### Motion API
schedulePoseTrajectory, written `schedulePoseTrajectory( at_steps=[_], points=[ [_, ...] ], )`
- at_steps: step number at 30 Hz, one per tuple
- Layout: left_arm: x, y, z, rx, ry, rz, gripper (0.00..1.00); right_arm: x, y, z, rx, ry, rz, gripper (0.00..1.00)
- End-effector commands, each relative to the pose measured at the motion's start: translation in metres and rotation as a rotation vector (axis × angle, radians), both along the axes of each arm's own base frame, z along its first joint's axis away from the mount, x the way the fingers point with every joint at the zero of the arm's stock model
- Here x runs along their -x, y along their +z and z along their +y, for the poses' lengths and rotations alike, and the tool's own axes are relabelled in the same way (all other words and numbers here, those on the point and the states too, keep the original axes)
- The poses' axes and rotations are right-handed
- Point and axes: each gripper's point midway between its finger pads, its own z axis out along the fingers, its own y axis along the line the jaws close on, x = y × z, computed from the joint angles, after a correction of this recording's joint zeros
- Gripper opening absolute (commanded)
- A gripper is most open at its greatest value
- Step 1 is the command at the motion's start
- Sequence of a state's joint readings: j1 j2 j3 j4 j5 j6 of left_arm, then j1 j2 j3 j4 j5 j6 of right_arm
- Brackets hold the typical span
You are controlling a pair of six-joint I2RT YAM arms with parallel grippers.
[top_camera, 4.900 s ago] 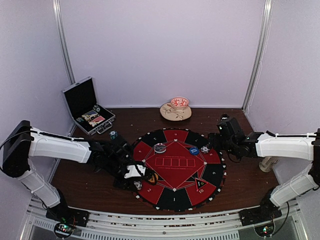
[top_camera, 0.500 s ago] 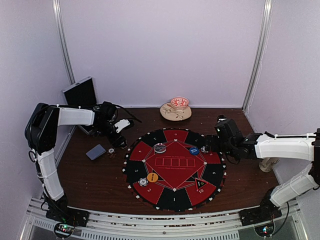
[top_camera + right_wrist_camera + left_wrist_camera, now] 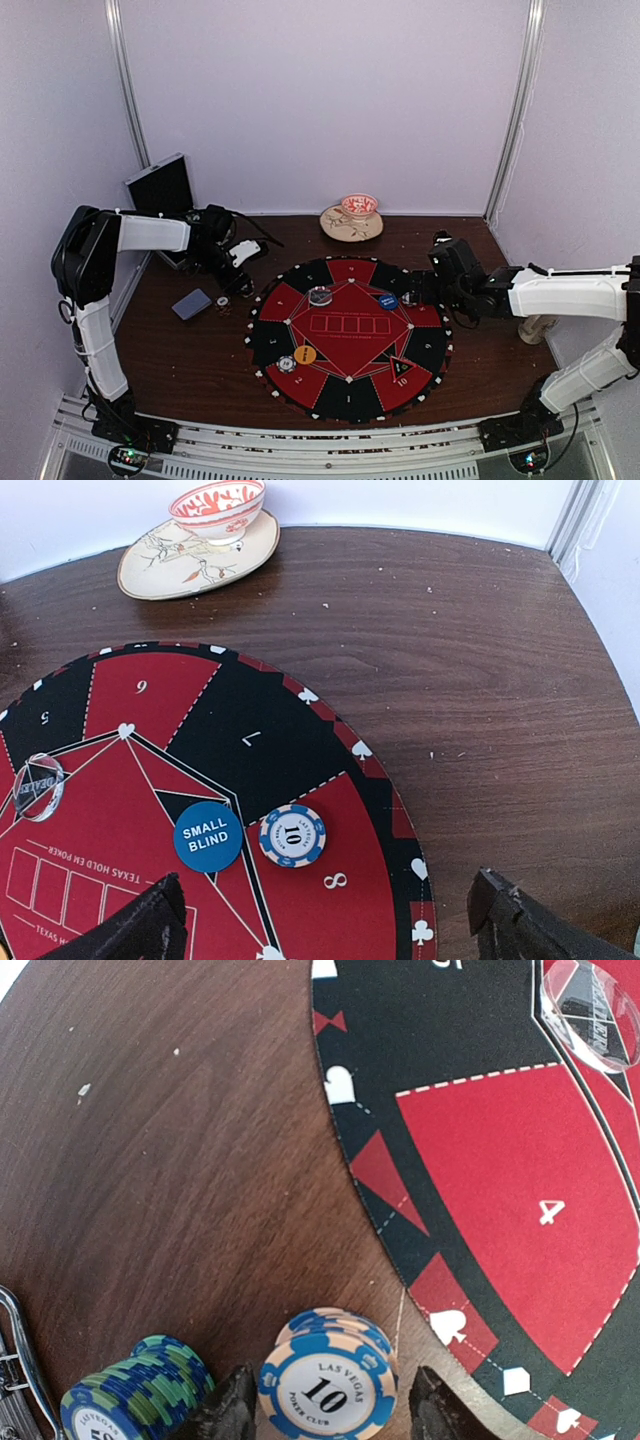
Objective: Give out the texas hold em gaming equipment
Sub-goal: Pick up the pile of poker chips from the pile of poker chips.
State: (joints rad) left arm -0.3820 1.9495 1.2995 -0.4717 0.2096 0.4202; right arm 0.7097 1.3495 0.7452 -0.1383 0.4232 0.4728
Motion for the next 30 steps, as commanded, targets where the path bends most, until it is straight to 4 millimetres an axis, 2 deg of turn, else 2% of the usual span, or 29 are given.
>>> schedulePoseTrajectory(
  at_steps=[1, 20, 30],
  points=[
    [-0.0034, -0.0051, 0.0029, -0.007, 0.005, -0.001, 0.52, -0.0014, 0.0023, 0.0016, 0.015, 0.0, -0.011, 1.0],
    [-0.0045, -0.0104, 0.0035, -0.016, 0.007, 0.006, 0.51, -0.0015, 0.0019, 0.0038, 0.017, 0.004, -0.011, 1.0],
    [-0.0056, -0.0063, 0.0033, -0.012, 0.012, -0.002, 0.39, -0.0016, 0.0024, 0.0041, 0.016, 0.004, -0.012, 1.0]
  ],
)
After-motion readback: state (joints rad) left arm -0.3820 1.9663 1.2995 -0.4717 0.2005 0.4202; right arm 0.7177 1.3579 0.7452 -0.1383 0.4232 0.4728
